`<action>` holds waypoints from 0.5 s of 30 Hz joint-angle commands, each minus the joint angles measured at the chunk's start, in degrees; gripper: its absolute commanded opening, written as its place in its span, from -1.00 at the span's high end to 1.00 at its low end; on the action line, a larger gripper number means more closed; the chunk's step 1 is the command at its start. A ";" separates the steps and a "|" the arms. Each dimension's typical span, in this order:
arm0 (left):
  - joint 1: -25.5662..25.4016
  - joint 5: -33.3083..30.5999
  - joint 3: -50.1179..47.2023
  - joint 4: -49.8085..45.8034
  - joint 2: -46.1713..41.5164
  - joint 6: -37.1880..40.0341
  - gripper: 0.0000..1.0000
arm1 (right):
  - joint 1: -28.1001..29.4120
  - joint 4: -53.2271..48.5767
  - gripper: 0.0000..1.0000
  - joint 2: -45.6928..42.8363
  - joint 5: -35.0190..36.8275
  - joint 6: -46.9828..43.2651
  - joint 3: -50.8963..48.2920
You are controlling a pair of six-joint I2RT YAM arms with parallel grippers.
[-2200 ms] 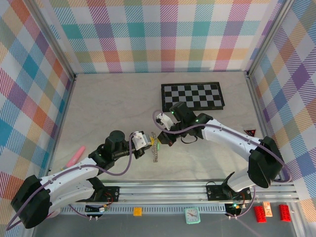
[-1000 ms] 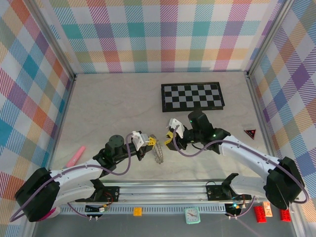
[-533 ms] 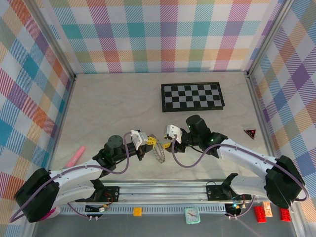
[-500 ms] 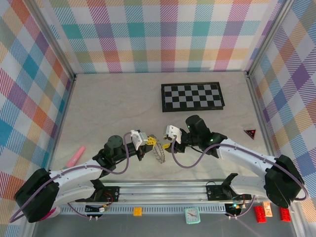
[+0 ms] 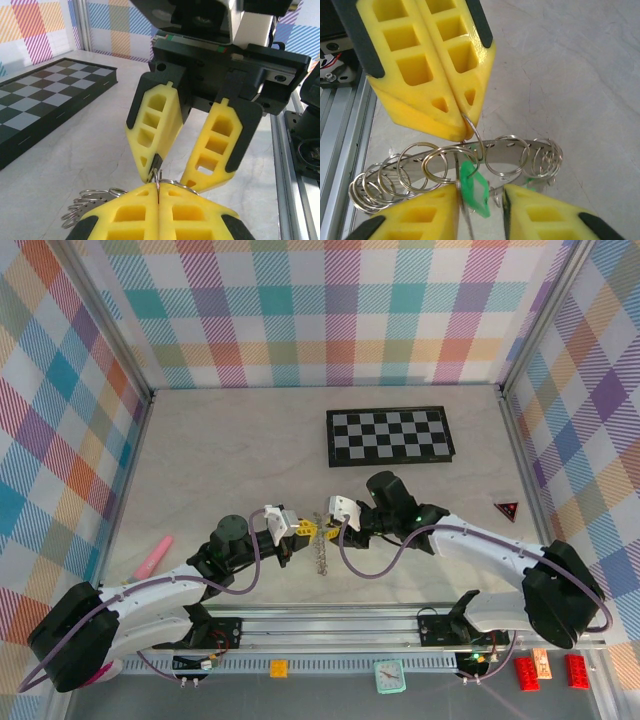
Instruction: Put the keys on the keyring
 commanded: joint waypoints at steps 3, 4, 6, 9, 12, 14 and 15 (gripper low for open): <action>-0.56 2.11 -0.05 4.83 -0.78 0.30 1.00 | 0.51 -1.48 0.60 0.68 -2.63 -1.31 2.46; -0.54 2.08 -0.05 5.10 -0.71 0.30 1.00 | 0.51 -2.15 0.64 0.75 -2.63 -1.31 2.69; -0.54 2.20 -0.09 6.08 -0.36 0.30 1.00 | 0.51 -2.98 0.72 0.77 -2.80 -1.18 2.97; -0.52 2.28 -0.22 7.85 0.58 0.30 1.00 | 0.60 -3.65 0.86 0.68 -3.47 -0.97 3.18; -0.57 2.27 -0.23 9.56 1.51 0.30 1.00 | 1.13 -5.19 0.96 1.16 -3.77 -1.89 3.62; -0.57 2.37 -0.07 10.36 2.17 0.47 1.00 | 1.60 -6.35 1.00 1.71 -3.52 -2.19 4.17; -0.50 2.42 0.10 10.50 2.49 0.64 1.00 | 1.69 -6.85 1.00 1.98 -3.34 -2.14 4.50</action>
